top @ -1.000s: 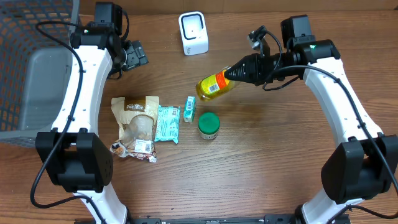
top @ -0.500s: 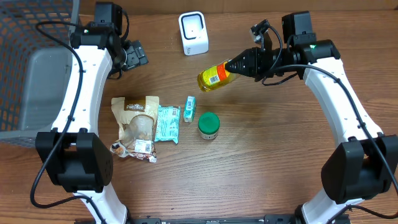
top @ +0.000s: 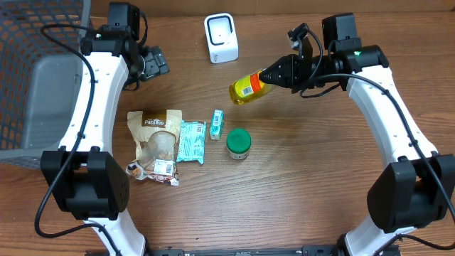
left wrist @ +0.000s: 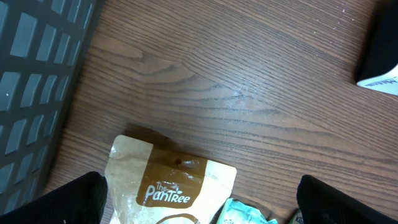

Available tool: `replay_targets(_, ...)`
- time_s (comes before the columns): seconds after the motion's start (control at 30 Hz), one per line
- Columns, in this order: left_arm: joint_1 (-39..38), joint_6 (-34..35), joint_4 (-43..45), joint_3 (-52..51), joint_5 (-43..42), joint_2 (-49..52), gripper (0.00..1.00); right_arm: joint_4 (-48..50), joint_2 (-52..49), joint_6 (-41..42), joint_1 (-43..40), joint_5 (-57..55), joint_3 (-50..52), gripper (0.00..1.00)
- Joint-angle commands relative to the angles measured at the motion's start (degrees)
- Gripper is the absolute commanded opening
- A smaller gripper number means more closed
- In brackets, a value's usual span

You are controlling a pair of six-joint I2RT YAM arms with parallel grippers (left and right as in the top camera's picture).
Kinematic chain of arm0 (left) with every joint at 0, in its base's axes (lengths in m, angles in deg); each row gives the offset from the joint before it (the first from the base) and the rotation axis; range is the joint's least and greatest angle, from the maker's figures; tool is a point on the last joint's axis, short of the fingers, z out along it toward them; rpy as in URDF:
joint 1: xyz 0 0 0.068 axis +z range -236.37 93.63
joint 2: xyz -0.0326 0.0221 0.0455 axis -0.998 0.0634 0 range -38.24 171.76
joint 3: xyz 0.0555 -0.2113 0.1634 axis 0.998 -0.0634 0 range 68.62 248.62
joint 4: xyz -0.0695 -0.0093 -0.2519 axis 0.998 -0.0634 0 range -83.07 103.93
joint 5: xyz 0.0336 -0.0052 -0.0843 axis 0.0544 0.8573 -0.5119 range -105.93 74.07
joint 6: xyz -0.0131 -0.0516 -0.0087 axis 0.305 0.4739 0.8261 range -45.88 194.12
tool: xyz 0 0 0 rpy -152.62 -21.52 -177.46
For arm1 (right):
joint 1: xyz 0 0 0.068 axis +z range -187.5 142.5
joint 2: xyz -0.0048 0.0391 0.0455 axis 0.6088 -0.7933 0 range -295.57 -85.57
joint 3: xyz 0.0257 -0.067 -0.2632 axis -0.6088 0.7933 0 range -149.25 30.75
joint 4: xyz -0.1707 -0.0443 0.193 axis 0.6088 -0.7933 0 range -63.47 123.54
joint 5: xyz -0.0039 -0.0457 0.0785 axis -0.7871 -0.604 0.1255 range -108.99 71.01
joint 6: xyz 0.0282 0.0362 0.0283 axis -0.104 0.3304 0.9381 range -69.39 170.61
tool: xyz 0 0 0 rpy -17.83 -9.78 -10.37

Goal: Scan the item barcode
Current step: 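Carry the bottle to the white scanner and hold it there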

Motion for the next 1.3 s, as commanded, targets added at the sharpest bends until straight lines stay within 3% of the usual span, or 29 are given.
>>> replay_targets(0.0, -0.04, 0.59, 0.04, 1.07, -0.28, -0.76, 1.00, 0.42, 2.38, 0.13, 0.11, -2.78, -2.05, 0.04)
replay_targets(0.33, -0.04, 0.59, 0.04, 1.07, -0.28, -0.76, 1.00, -0.66, 2.38, 1.42, 0.11, -9.94, -7.93, 0.03)
replay_targets(0.5, -0.04, 0.59, 0.04, 1.07, -0.28, -0.76, 1.00, -5.29, 2.38, 1.38, 1.46, -19.04, -17.29, 0.03)
replay_targets(0.67, -0.04, 0.59, 0.04, 1.07, -0.28, -0.76, 1.00, -2.67, 2.38, 0.85, 6.97, -31.74, -19.10, 0.04)
replay_targets(0.97, -0.04, 0.59, 0.04, 1.07, -0.28, -0.76, 1.00, 9.07, 0.22, -16.31, 20.79, -59.80, -18.82, 0.04)
replay_targets(1.13, -0.04, 0.59, 0.04, 1.07, -0.28, -0.76, 1.00, 16.48, -2.62, -31.15, 24.94, -61.94, -18.82, 0.04)
replay_targets(1.27, -0.04, 0.59, 0.04, 1.07, -0.28, -0.76, 1.00, 22.88, -5.90, -36.37, 25.49, -63.41, -18.82, 0.04)
